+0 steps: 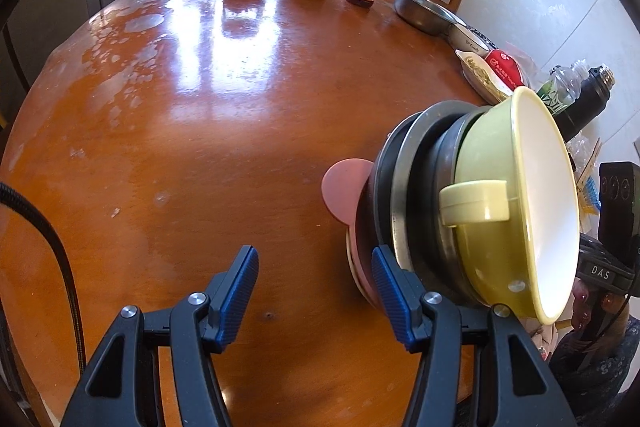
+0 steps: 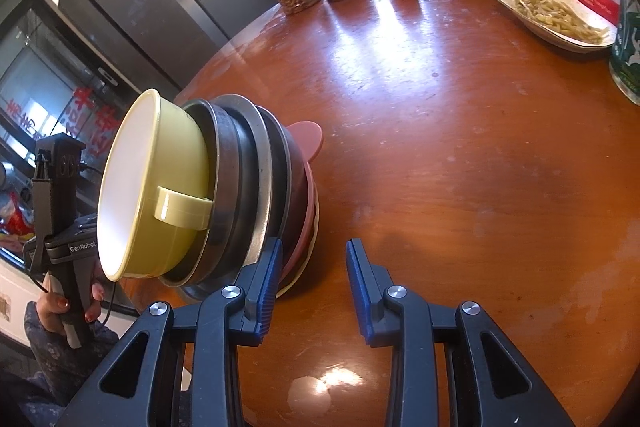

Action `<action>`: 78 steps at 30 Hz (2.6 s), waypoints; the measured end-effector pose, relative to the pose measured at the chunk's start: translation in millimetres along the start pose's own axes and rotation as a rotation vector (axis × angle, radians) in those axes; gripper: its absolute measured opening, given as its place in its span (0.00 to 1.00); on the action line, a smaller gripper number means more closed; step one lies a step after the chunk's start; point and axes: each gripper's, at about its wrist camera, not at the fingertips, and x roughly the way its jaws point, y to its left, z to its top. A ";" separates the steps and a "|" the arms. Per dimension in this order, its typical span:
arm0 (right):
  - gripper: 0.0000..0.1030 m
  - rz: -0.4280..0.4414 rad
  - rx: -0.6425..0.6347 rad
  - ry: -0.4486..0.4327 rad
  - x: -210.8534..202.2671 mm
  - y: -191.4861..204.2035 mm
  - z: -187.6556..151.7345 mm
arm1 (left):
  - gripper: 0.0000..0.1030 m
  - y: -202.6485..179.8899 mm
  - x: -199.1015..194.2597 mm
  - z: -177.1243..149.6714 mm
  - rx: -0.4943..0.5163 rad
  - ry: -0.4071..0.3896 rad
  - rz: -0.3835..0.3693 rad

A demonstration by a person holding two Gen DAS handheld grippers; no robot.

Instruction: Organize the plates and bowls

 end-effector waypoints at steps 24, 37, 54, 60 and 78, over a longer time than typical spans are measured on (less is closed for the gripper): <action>0.34 -0.044 0.053 -0.026 -21.0 -25.8 1.3 | 0.57 -30.2 17.6 17.0 0.057 0.015 0.004; 0.34 -0.070 0.052 -0.030 -21.1 -23.8 2.2 | 0.57 -29.3 17.2 16.2 0.050 0.011 -0.001; 0.34 -0.103 0.050 -0.026 -19.1 -22.0 3.5 | 0.58 -30.5 17.8 12.2 0.058 0.015 -0.007; 0.34 -0.111 0.052 -0.034 -21.3 -22.8 2.6 | 0.58 -30.2 16.3 10.1 0.055 0.012 -0.010; 0.53 -0.195 0.052 -0.126 -56.4 -8.2 -22.6 | 0.64 -39.2 -24.2 -20.5 0.051 -0.098 0.073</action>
